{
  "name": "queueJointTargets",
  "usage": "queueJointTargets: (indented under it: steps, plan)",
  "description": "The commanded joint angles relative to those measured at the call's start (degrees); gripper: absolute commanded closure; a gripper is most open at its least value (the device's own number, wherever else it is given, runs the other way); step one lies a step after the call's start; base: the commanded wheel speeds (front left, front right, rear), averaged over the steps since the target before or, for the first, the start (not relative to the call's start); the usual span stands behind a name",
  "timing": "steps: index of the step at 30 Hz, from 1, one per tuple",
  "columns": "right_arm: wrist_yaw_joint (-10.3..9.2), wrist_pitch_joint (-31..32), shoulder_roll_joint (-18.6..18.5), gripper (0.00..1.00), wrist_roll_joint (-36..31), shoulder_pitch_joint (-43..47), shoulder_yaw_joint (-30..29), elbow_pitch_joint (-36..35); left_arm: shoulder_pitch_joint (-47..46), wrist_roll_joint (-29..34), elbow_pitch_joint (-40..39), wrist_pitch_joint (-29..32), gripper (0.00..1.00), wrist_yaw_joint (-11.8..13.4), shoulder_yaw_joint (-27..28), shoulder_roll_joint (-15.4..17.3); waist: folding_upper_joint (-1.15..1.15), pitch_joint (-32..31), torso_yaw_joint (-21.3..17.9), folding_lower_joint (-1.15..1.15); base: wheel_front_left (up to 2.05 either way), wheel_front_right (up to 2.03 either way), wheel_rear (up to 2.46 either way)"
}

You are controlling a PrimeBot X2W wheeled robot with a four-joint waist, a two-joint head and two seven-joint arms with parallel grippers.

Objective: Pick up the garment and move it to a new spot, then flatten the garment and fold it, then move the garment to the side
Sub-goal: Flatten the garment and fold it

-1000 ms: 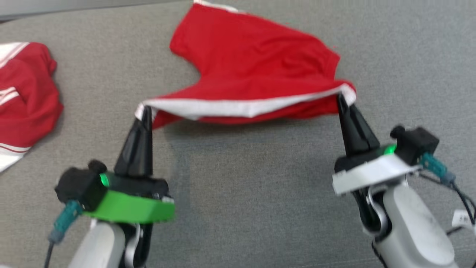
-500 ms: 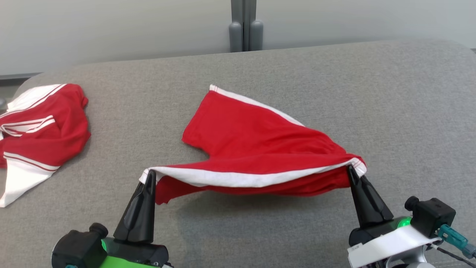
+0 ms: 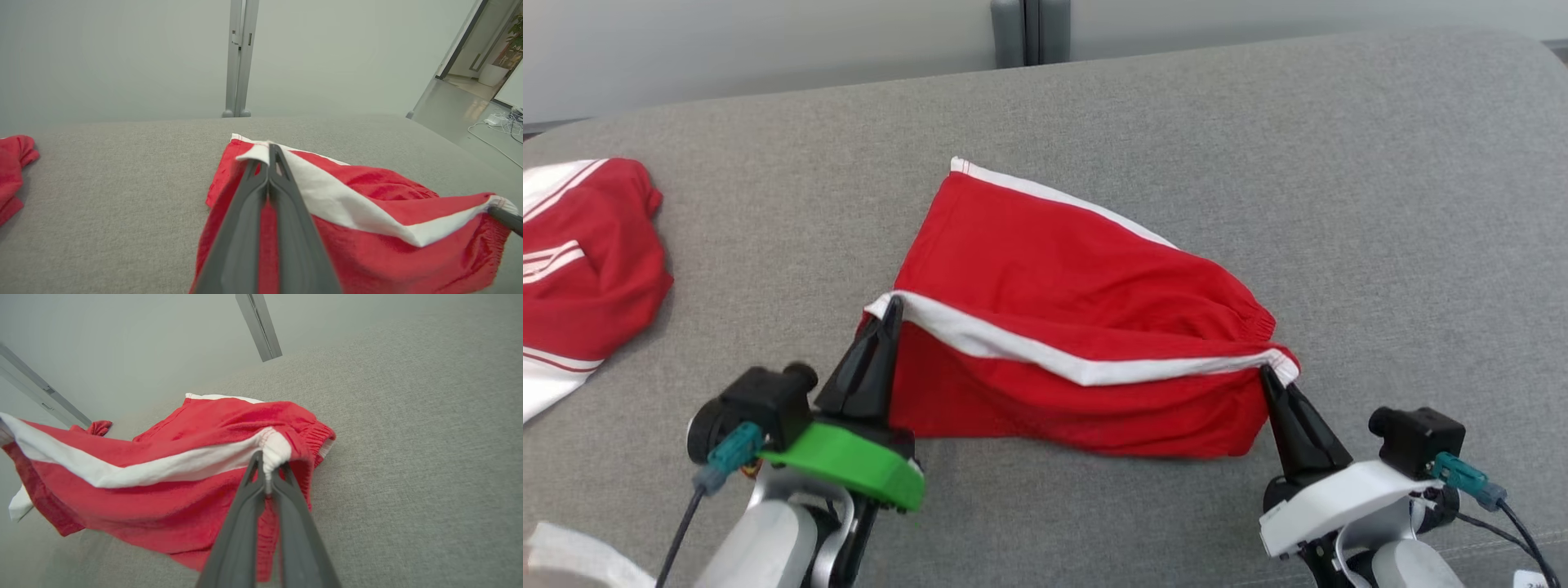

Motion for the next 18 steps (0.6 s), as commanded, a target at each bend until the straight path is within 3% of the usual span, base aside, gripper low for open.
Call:
queueJointTargets:
  steps: [1, 10, 18]
  plan:
    - [-0.04, -0.65, 0.44, 1.00, 0.39, -2.08, 0.01, 1.00, -3.58, -0.01, 2.48, -0.42, 1.00, -0.98, -0.07, -0.50, 0.00, 2.74, -0.74, 0.00, 0.00, 0.00, 0.00]
    - [-0.04, -3.48, 1.47, 1.00, -0.39, -13.27, -1.81, 10.22, -26.21, 3.46, 25.83, -3.02, 1.00, -4.42, -1.11, -4.68, 0.00, 10.96, -3.36, 0.00, 0.00, 0.00, 0.00]
    - [-0.04, -6.26, 1.49, 1.00, 1.85, -18.78, 0.15, 16.04, -36.69, 4.17, 39.78, -5.64, 1.00, -5.83, -1.53, -7.23, 0.00, 14.36, -4.50, 0.00, 0.00, 0.00, 0.00]
